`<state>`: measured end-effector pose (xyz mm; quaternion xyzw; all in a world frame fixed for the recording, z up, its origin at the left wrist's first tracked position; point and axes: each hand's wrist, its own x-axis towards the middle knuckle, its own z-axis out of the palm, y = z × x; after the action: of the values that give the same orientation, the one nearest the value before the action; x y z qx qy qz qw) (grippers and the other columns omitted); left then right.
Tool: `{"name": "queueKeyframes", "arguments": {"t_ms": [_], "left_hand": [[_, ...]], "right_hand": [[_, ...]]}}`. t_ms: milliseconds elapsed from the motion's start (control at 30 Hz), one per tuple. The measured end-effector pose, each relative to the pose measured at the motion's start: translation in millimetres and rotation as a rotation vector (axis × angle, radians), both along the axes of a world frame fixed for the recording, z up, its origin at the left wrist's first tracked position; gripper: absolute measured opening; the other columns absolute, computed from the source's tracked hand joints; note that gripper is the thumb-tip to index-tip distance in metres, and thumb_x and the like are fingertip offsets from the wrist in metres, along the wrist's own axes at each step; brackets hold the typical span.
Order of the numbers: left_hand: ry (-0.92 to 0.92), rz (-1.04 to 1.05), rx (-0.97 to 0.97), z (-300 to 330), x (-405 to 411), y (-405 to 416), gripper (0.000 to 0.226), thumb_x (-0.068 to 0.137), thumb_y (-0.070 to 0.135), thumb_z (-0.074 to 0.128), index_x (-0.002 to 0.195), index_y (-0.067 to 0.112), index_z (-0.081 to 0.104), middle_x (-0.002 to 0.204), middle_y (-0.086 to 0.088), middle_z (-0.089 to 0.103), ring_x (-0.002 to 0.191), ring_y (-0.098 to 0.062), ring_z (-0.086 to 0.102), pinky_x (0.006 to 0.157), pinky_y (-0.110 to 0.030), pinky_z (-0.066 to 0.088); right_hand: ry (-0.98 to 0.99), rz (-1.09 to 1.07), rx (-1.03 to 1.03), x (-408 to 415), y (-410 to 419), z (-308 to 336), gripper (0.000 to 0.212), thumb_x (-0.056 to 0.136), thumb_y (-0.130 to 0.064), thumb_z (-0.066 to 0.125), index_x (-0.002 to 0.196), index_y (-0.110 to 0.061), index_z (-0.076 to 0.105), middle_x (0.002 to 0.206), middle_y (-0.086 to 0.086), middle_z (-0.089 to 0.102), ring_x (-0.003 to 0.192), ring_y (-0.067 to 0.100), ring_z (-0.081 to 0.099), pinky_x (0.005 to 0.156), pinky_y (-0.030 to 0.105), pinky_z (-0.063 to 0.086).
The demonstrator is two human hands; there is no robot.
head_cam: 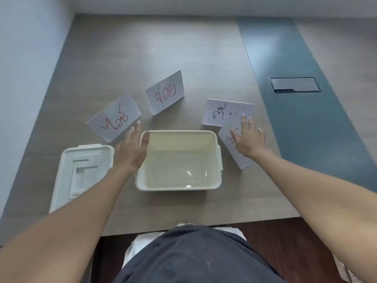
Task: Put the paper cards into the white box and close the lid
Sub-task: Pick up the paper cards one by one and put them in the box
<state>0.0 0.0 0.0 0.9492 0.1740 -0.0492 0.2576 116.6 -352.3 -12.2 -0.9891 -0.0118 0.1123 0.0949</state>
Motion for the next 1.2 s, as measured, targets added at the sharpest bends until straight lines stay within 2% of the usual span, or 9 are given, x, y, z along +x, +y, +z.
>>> {"name": "queueKeyframes", "arguments": {"t_ms": [100,167,267,400,567,700,933,1000,1200], "left_hand": [[-0.008,0.007,-0.036,-5.1,-14.1,-4.0,0.059,0.103,0.051,0.02,0.158,0.031,0.008,0.163,-0.003,0.025,0.144,-0.029,0.034,0.113,-0.048,0.029],[-0.013,0.026,-0.126,-9.8,-20.8,-7.8,0.055,0.105,0.042,0.021,0.158,0.034,0.005,0.163,-0.001,0.024,0.143,-0.03,0.035,0.112,-0.047,0.03],[-0.03,0.116,-0.275,-9.8,-17.6,-13.9,0.054,0.106,0.03,0.02,0.158,0.032,0.006,0.164,0.002,0.024,0.147,-0.026,0.03,0.117,-0.044,0.026],[-0.065,0.156,-0.328,-4.6,-10.6,-23.0,0.053,0.107,0.025,0.021,0.159,0.023,0.009,0.165,0.002,0.019,0.151,-0.021,0.022,0.12,-0.035,0.018],[-0.099,0.149,-0.379,-7.4,1.8,-21.4,0.053,0.108,0.027,0.02,0.159,0.021,0.009,0.166,0.004,0.016,0.152,-0.015,0.017,0.117,-0.025,0.013],[-0.123,0.167,-0.425,-9.3,12.1,-20.9,0.052,0.108,0.03,0.019,0.159,0.022,0.011,0.166,0.004,0.016,0.152,-0.014,0.015,0.115,-0.023,0.011],[-0.164,0.234,-0.503,-7.6,16.4,-28.1,0.052,0.107,0.03,0.023,0.158,0.026,0.014,0.165,0.004,0.02,0.151,-0.016,0.018,0.121,-0.033,0.014],[-0.165,0.213,-0.51,-8.4,15.0,-27.3,0.052,0.107,0.028,0.024,0.158,0.028,0.014,0.165,0.005,0.019,0.151,-0.015,0.018,0.121,-0.034,0.015],[-0.173,0.168,-0.506,-7.1,4.8,-22.0,0.053,0.107,0.02,0.023,0.158,0.026,0.014,0.166,0.006,0.017,0.151,-0.012,0.015,0.113,-0.021,0.011]], "right_hand": [[0.036,-0.035,0.03,-9.3,-1.9,-0.7,0.07,0.102,-0.048,0.03,0.158,-0.018,0.001,0.156,0.014,0.028,0.14,0.033,0.036,0.112,0.048,0.024],[0.061,-0.043,0.045,-14.0,-2.3,0.6,0.068,0.102,-0.037,0.034,0.158,-0.02,-0.001,0.147,0.017,0.039,0.129,0.038,0.046,0.105,0.05,0.033],[0.108,-0.051,0.082,-15.1,-1.5,6.9,0.077,0.095,-0.012,0.044,0.158,-0.021,0.0,0.141,0.018,0.045,0.121,0.041,0.051,0.097,0.05,0.04],[0.162,-0.017,0.183,-6.3,-3.0,10.9,0.081,0.09,0.001,0.048,0.157,-0.017,0.007,0.135,0.021,0.053,0.119,0.042,0.053,0.097,0.048,0.043],[0.077,0.036,0.183,1.5,1.7,25.5,0.066,0.086,0.002,0.051,0.147,-0.016,0.032,0.117,0.019,0.061,0.107,0.044,0.058,0.087,0.047,0.048],[-0.017,0.09,0.154,7.9,13.1,50.3,0.052,0.086,-0.001,0.05,0.136,-0.014,0.041,0.112,0.02,0.064,0.099,0.044,0.061,0.081,0.048,0.051],[-0.167,0.174,0.125,19.5,41.1,90.0,0.045,0.09,-0.005,0.045,0.134,-0.016,0.043,0.116,0.014,0.064,0.098,0.042,0.062,0.075,0.043,0.048],[-0.199,0.184,0.139,19.4,49.8,100.7,0.044,0.09,-0.005,0.044,0.133,-0.015,0.044,0.116,0.014,0.065,0.097,0.041,0.062,0.072,0.038,0.044],[-0.307,0.324,0.166,15.5,77.3,120.7,0.046,0.09,-0.009,0.042,0.135,-0.016,0.046,0.121,0.012,0.065,0.097,0.041,0.063,0.074,0.04,0.045]]}}
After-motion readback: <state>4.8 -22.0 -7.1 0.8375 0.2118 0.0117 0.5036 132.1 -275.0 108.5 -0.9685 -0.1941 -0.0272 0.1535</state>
